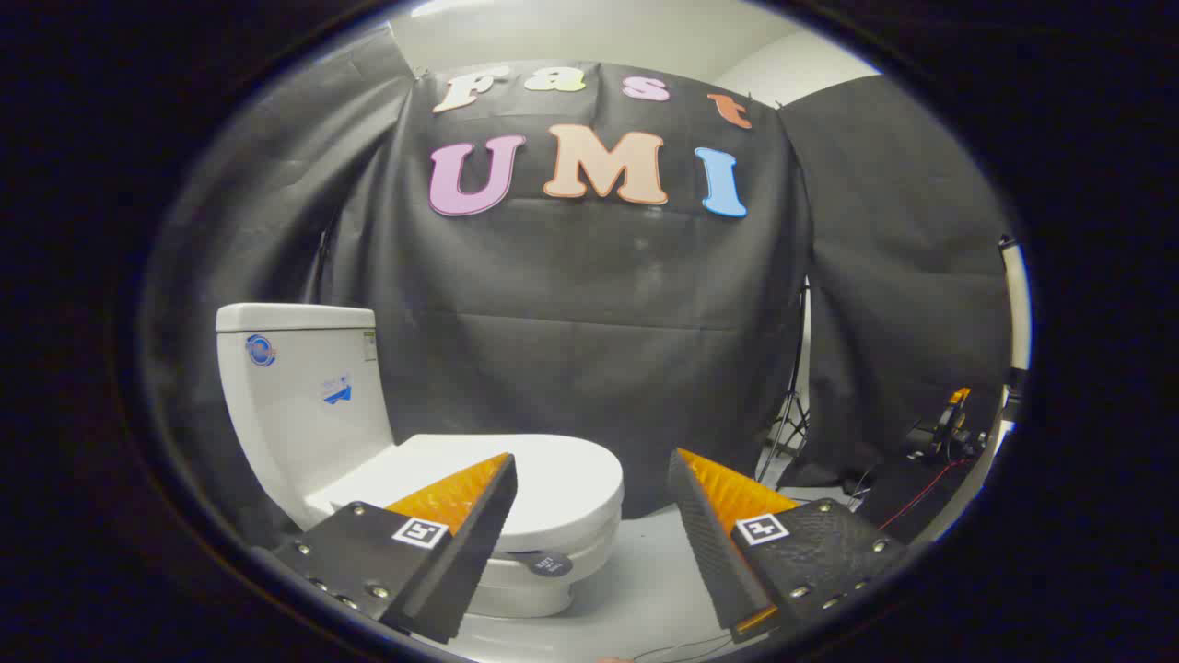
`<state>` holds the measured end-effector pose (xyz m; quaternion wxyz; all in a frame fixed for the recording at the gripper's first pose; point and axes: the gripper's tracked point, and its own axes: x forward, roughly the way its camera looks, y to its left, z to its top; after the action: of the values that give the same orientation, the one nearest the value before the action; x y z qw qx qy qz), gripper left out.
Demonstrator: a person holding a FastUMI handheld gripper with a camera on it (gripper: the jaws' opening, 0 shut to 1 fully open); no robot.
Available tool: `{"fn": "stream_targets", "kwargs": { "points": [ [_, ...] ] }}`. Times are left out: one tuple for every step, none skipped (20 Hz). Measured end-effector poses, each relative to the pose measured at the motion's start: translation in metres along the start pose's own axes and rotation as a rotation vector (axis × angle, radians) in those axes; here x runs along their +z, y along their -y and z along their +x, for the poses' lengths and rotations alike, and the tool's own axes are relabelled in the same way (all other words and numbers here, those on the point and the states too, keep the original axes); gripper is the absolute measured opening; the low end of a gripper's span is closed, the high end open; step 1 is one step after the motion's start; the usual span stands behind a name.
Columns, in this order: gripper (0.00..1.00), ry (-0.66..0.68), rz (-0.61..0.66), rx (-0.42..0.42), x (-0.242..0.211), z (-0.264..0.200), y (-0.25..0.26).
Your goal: Open the toilet lid.
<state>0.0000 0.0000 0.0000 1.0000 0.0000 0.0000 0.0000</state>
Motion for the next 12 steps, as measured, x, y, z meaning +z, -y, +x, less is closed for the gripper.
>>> {"fn": "stream_targets", "kwargs": {
  "points": [
    [0.98, -0.003, 0.004, -0.001, -0.0008, 0.0008, 0.0004],
    [0.98, -0.007, 0.008, -0.001, -0.002, 0.0008, 0.0008],
    [0.98, -0.008, 0.011, -0.001, -0.0019, 0.0006, 0.0008],
    [0.98, -0.008, 0.012, -0.002, -0.0023, 0.0003, 0.0007],
    [0.98, -0.008, 0.011, -0.004, -0.0018, 0.0005, 0.0011],
    [0.98, -0.009, 0.009, -0.004, -0.0027, 0.0006, 0.0019],
    [0.98, -0.011, 0.011, -0.005, -0.0031, 0.0009, 0.0023],
    [0.98, -0.014, 0.014, -0.003, -0.0041, 0.0008, 0.002],
    [0.98, -0.017, 0.016, -0.004, -0.0047, 0.0012, 0.0021],
    [0.98, -0.02, 0.015, -0.004, -0.0057, 0.0009, 0.0021],
    [0.98, -0.021, 0.014, -0.003, -0.006, 0.0012, 0.0017],
    [0.98, -0.023, 0.013, -0.003, -0.0075, 0.0014, 0.002]
  ]
}}
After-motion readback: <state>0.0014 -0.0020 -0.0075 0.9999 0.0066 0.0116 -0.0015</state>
